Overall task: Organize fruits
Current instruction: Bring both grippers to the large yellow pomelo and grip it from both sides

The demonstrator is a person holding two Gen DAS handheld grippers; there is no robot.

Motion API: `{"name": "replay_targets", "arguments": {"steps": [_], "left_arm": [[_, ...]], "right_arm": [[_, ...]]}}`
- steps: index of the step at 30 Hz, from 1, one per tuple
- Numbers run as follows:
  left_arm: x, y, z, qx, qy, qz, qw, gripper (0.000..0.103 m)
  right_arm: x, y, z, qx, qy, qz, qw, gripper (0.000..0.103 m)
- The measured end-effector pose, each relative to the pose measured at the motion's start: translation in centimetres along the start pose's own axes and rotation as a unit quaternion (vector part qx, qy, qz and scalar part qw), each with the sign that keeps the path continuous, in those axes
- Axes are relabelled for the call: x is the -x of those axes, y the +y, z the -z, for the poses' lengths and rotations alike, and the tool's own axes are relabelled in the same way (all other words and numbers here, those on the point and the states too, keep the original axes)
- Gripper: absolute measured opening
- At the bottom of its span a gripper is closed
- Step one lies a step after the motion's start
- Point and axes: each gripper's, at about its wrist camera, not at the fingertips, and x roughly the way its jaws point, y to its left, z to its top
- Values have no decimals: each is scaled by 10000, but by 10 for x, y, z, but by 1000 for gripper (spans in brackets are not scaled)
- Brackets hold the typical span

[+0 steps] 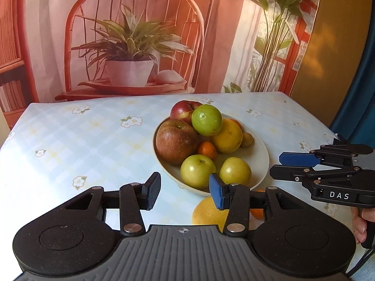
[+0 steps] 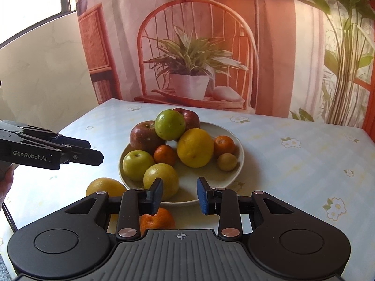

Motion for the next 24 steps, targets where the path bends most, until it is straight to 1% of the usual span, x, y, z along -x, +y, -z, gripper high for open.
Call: {"name": "replay_targets", "arguments": {"steps": [6, 10, 14, 20, 24], "left_arm": [[-3, 3, 10, 182, 163, 186, 9995, 46], [-2, 8, 15, 390, 182, 268, 9987, 46], [-3, 6, 16, 306, 248, 376, 9985, 46], [-8, 5, 14, 356, 299, 541, 9975, 46], [-9, 1, 13, 263, 331, 568, 9975, 46]], "right_arm": [[-5, 18, 0, 438, 312, -142, 9985, 30], [-10, 29, 0, 792, 507, -241, 9953, 30], [-14, 40, 3, 1146, 658, -267, 9909, 30], [-15, 49, 4, 1319, 759, -412, 9875, 30], [-16, 56, 6, 1555, 853, -550, 9826, 30]]}}
